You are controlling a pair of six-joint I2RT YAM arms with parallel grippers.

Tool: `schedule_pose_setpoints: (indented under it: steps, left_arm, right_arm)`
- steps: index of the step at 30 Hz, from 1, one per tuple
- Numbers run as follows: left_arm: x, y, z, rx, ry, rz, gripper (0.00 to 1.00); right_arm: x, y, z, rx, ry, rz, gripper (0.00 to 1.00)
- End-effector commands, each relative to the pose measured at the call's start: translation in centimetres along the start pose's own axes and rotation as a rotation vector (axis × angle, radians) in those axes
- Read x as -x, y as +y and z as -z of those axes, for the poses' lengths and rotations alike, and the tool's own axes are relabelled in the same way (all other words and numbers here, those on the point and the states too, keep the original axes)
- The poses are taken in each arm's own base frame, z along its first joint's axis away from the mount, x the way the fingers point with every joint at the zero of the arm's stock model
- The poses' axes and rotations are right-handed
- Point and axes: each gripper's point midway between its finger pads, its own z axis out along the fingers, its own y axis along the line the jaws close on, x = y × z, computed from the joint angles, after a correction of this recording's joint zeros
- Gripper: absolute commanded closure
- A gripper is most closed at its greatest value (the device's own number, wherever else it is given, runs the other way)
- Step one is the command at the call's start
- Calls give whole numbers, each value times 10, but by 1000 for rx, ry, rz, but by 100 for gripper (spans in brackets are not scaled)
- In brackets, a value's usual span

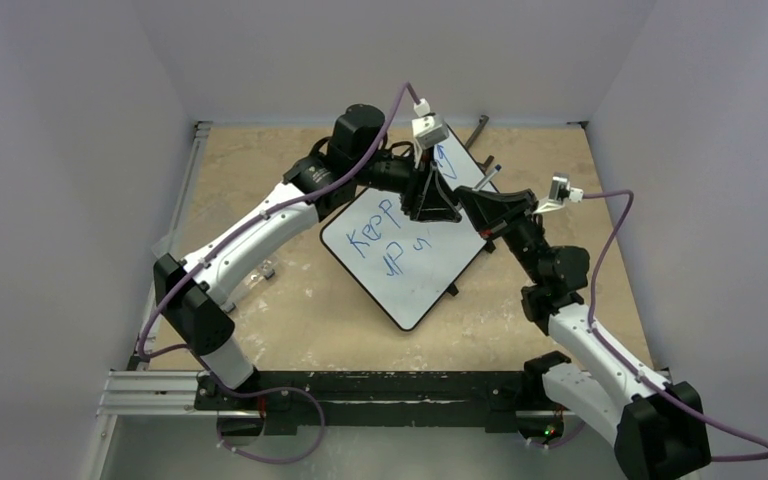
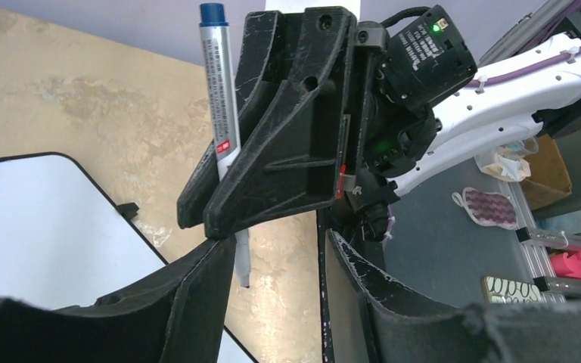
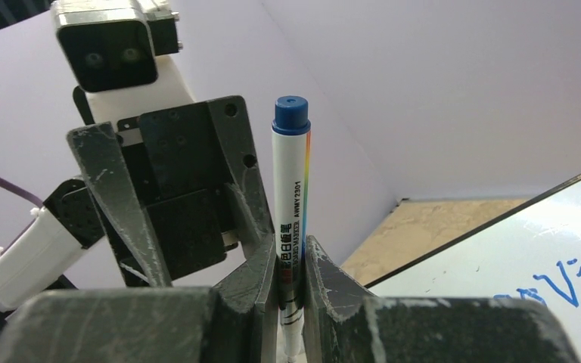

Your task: Write a sentence on the whiteboard

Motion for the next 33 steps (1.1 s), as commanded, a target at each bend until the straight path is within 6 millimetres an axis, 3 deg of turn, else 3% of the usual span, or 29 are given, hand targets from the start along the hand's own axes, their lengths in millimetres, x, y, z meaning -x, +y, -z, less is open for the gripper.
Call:
schedule_pose_setpoints:
  steps: [1, 9, 15, 21, 25, 29, 33]
  left_arm:
    - [16, 1, -2, 9, -23, -32, 54]
    - [15, 11, 0, 70, -16, -38, 54]
    - [9, 1, -9, -33, -5, -13, 61]
    - [5, -5, -15, -66, 5, -12, 76]
    - [0, -3, -12, -44, 24, -21, 100]
    - [-3, -8, -3, -29, 69, -63, 100]
    - [-3, -18, 11, -35, 114, -151, 100]
  right_arm:
    - [18, 35, -5, 127, -34, 2, 100]
    - [23, 45, -6, 149, -37, 3, 100]
    - [26, 50, -6, 178, -51, -26, 100]
    - [22, 52, -7, 216, -50, -79, 100]
    - [24, 54, -6, 213, -52, -67, 100]
    - [19, 56, -4, 181, 9, -3, 100]
    - [15, 50, -5, 104, 95, 110, 78]
